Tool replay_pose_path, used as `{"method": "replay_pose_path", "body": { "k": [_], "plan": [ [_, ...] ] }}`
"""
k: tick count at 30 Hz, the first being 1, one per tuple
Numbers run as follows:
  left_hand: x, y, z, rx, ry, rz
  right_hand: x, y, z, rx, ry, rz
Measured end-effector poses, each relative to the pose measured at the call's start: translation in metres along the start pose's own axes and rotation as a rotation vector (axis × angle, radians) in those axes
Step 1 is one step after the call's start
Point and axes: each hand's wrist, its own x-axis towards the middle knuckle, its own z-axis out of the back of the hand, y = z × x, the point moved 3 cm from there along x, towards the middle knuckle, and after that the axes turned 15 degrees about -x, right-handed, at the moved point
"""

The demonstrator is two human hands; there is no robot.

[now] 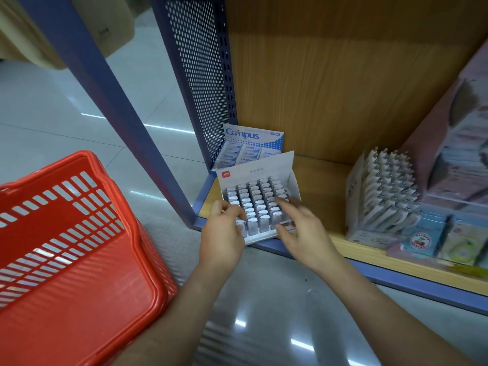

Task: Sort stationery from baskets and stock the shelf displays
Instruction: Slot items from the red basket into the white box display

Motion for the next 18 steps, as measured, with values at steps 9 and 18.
{"method": "replay_pose_path", "body": {
  "k": [9,18],
  "plan": [
    [0.005,0.006,-0.005,-0.239,-0.185,0.129,-0.021,0.001,-0.001,0.075,-0.040,-0.080],
    [0.031,-0.032,-0.055,-0.368,0.042,0.162,-0.009,-0.032,0.032,-0.214,-0.184,-0.346]
  ]
}}
